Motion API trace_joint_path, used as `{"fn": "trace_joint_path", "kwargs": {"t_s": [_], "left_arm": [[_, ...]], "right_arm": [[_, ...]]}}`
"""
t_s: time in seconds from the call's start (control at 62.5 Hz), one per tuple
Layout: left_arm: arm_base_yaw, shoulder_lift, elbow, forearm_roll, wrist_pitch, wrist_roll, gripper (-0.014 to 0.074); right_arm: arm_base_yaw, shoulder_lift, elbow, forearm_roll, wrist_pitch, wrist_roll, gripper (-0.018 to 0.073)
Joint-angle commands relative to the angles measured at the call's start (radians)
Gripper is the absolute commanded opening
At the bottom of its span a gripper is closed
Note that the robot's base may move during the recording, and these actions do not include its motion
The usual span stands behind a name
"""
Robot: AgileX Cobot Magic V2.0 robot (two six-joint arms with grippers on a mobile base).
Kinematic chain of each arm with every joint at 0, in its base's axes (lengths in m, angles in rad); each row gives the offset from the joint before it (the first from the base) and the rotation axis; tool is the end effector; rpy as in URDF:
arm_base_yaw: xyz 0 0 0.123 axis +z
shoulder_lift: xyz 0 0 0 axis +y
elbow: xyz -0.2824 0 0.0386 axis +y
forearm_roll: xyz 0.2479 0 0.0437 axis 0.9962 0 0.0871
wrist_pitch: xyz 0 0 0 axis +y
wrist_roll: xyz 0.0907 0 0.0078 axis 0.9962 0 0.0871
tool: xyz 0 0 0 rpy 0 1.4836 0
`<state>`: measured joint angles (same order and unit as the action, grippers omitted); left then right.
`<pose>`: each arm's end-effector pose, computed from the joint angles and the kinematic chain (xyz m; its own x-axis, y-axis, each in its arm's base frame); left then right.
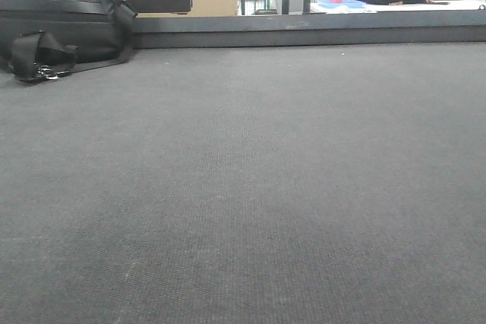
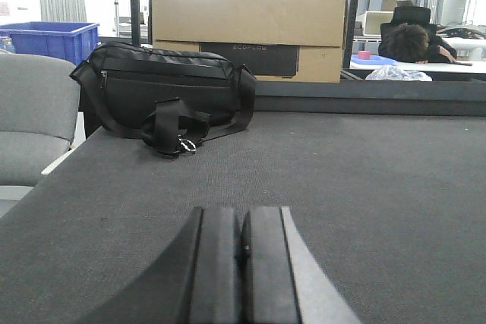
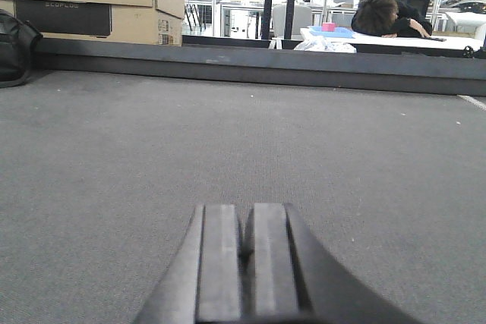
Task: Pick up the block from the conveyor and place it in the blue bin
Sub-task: 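Lower both open grippers toward the bricks on the grey belt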
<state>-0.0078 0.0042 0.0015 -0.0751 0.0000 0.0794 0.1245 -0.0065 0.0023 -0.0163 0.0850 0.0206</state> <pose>0.0567 -0.0005 0.2124 0.0814 0.0037 -0.9967 0.0074 1.0000 0.0043 0.0557 0.0068 0.2050 0.0058 0.0051 -1.0000 -0.1228 0.9924 0.0044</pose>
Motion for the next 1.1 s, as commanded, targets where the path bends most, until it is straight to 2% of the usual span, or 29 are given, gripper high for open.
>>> {"fn": "trace_joint_path", "kwargs": {"t_s": [0.0,0.24,0.48,0.544,0.624,0.752,0.832,1.088], "left_arm": [[0.003,-0.004,-0.001,-0.005,-0.016,-0.004,-0.0111],[0.003,-0.004,-0.001,-0.005,-0.02,-0.004,-0.0111],[0.003,-0.004,-0.001,-0.005,-0.072,-0.004,-0.0111],[0.003,-0.004,-0.051,-0.005,-0.045,-0.004,-0.0111],[0.003,-0.004,-0.165,0.005,0.082,-0.004,-0.0111],[0.003,0.018,-0.359,0.084,0.293,-0.004,-0.0111],[0.003,0.092,-0.496,0.087,0.412,-0.004,-0.0111],[0.003,0.444,-0.78,0.075,0.732,-0.013,-0.0111]], "right_arm": [[0.004,0.007,-0.002,-0.008,-0.019,-0.002,-0.0162],[0.004,0.007,-0.002,-0.008,-0.052,-0.002,-0.0162],[0.004,0.007,-0.002,-0.002,-0.233,-0.002,-0.0162],[0.004,0.007,-0.081,-0.002,-0.149,-0.002,-0.0162],[0.004,0.007,-0.203,-0.002,0.039,-0.002,-0.0162],[0.004,0.033,-0.433,-0.002,0.267,-0.002,-0.0162],[0.004,0.127,-0.581,-0.002,0.439,-0.002,-0.0162],[0.004,0.542,-0.849,0.008,0.696,-0.002,-0.0162]]}}
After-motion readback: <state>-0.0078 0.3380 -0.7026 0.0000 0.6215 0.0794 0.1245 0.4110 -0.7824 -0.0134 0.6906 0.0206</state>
